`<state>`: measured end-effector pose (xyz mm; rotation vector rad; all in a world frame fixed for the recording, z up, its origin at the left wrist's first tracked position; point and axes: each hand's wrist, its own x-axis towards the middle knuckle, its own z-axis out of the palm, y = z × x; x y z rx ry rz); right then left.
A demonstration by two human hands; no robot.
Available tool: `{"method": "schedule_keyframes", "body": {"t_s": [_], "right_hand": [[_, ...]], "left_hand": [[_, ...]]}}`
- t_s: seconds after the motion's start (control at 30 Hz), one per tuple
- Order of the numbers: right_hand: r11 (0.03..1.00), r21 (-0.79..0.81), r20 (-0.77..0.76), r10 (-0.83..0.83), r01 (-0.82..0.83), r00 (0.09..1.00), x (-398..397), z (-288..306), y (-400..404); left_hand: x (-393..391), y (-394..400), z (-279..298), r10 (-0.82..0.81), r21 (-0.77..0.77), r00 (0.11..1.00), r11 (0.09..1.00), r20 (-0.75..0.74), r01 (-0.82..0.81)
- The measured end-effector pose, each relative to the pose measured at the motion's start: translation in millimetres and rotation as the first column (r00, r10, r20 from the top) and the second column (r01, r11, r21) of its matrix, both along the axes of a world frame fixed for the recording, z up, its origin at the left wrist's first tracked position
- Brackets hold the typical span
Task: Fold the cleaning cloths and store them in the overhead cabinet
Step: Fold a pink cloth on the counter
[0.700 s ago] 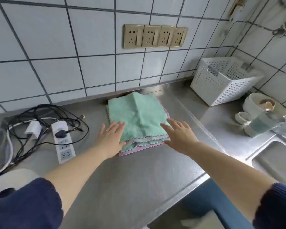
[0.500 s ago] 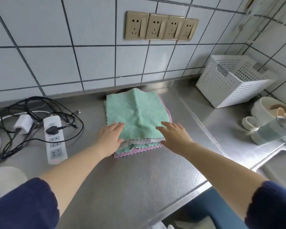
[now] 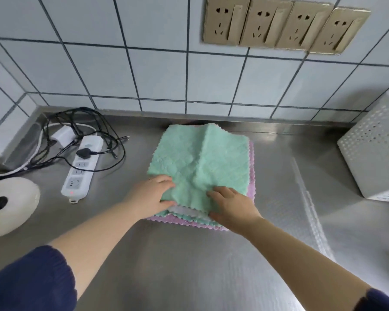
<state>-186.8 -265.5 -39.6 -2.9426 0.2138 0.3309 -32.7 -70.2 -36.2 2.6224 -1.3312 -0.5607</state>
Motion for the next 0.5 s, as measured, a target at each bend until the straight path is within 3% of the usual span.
{"method": "schedule_keyframes", "body": {"t_s": [0.13,0.33,0.5], "right_hand": [[0.995,-0.04,0.083,0.093,-0.09,0.992,-0.6,-20.6,-7.9],[0.99,-0.032,0.241,0.143,-0.139,0.96,3.6,-35.8,-10.3],[0.981,-0.012,0.343,0.186,-0.194,0.921,0.4,-26.8,-27.0]], "left_hand": [[-3.2,-3.2,-7.4,-0.073,0.056,0.989,0.996,0.125,0.067],[7.4,2.8,-31.2,-0.096,-0.148,0.954,0.979,0.285,0.143],[22.0,7.1,-33.4,-0.117,-0.189,0.979,0.971,0.167,0.148]]}}
